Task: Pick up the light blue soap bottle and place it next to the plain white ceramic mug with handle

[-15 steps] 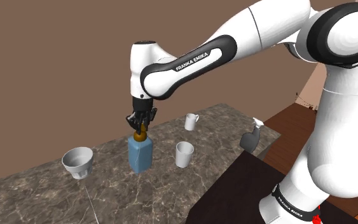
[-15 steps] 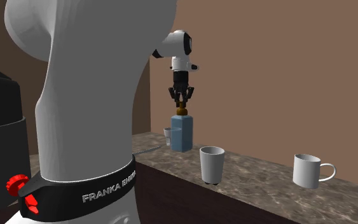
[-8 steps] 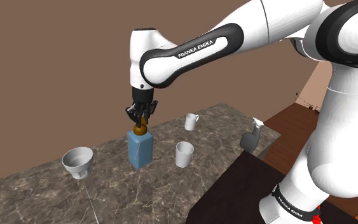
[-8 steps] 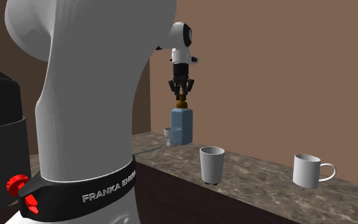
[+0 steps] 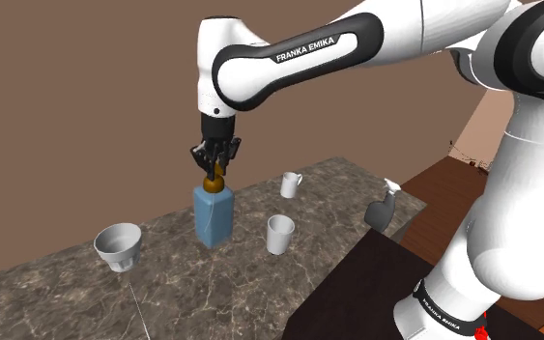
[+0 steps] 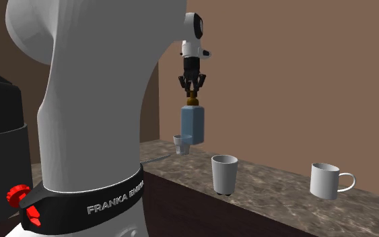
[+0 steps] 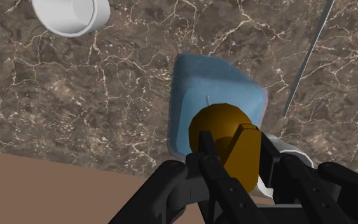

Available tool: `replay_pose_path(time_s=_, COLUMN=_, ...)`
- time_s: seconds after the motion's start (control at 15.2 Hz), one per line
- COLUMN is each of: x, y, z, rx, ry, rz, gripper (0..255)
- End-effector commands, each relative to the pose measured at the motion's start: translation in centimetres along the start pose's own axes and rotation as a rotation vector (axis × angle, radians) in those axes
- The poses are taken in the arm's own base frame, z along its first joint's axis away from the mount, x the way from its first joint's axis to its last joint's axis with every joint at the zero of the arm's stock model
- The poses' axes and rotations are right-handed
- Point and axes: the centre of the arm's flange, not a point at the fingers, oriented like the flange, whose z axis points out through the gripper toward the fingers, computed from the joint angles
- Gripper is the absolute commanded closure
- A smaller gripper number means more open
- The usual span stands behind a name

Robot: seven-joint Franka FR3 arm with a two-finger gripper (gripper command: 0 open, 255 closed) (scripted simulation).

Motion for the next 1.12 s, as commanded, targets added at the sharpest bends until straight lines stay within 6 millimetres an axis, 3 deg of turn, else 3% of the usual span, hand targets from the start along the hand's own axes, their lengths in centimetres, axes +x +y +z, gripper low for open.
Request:
replay_pose_path(time_s=0.0, x=0.0, y=0.0, z=-1.1, rx=0.0, ry=0.0, rz=0.0, gripper=255)
replay_pose_path(time_s=1.06, x=0.1, y=0.0, z=-9.5, rx=0.0, ry=0.0, rz=0.0, gripper=255)
